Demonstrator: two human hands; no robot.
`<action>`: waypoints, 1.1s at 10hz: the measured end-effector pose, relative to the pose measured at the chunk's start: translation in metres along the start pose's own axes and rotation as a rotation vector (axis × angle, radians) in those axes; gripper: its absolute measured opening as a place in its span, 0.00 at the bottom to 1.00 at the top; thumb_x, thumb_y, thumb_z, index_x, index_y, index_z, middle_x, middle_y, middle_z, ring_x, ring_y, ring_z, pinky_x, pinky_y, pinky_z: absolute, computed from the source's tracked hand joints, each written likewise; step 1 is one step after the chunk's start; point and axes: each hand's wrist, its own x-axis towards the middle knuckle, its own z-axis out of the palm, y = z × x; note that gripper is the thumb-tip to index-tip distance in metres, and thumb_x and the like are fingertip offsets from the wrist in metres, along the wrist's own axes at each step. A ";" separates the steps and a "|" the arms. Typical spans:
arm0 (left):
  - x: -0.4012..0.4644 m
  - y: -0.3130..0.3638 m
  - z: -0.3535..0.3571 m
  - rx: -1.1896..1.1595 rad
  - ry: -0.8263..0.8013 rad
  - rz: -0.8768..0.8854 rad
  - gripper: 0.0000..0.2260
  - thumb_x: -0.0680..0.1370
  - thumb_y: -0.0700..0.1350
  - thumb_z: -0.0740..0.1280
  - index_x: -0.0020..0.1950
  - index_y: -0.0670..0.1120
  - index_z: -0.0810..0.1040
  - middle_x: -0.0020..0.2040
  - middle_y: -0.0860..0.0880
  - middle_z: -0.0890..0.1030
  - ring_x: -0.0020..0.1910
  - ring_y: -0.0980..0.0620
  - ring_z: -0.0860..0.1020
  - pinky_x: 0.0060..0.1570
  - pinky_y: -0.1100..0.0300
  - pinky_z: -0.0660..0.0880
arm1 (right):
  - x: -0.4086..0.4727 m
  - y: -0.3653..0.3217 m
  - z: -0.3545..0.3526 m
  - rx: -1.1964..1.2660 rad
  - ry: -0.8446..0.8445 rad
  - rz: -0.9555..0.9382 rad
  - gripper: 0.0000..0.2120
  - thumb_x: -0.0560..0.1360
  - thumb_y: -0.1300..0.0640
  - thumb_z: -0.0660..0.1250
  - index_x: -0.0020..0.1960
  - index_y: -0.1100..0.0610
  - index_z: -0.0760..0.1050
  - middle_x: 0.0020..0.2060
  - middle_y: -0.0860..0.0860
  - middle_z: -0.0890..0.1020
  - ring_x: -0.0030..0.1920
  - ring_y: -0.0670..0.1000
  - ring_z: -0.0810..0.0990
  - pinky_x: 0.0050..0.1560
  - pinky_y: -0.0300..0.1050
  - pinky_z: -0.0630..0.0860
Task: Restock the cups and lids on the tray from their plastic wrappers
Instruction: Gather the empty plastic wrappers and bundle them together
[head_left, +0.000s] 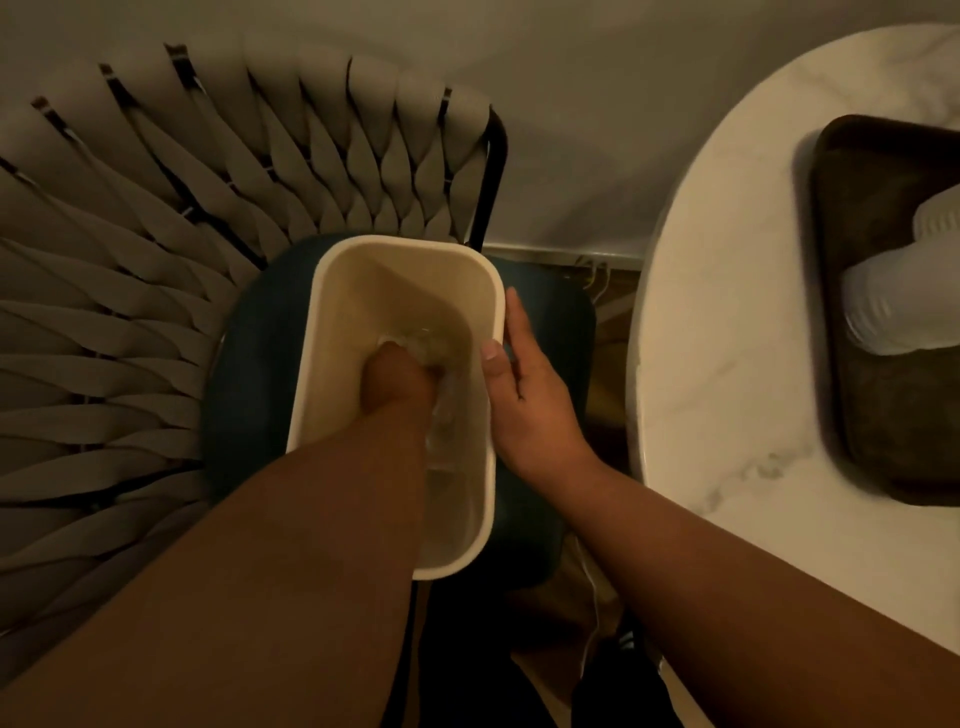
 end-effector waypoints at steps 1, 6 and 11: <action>-0.018 0.008 -0.005 0.089 0.096 0.079 0.17 0.78 0.51 0.68 0.62 0.43 0.72 0.59 0.41 0.75 0.56 0.41 0.76 0.59 0.49 0.72 | -0.003 -0.001 -0.002 -0.061 0.025 -0.017 0.27 0.82 0.42 0.53 0.77 0.34 0.45 0.64 0.50 0.76 0.58 0.48 0.79 0.60 0.55 0.78; -0.012 -0.015 -0.012 0.419 -0.097 0.236 0.18 0.80 0.43 0.62 0.69 0.40 0.70 0.61 0.38 0.78 0.59 0.37 0.77 0.58 0.46 0.75 | -0.005 -0.016 -0.001 -0.154 0.017 -0.046 0.27 0.84 0.47 0.53 0.79 0.40 0.45 0.71 0.49 0.71 0.67 0.51 0.73 0.65 0.50 0.71; -0.071 0.029 -0.073 0.440 -0.069 0.183 0.15 0.80 0.49 0.65 0.63 0.42 0.74 0.59 0.40 0.77 0.56 0.41 0.77 0.55 0.49 0.72 | -0.030 -0.039 -0.029 -0.248 -0.043 -0.105 0.28 0.82 0.50 0.60 0.79 0.50 0.54 0.75 0.51 0.64 0.73 0.51 0.65 0.67 0.44 0.63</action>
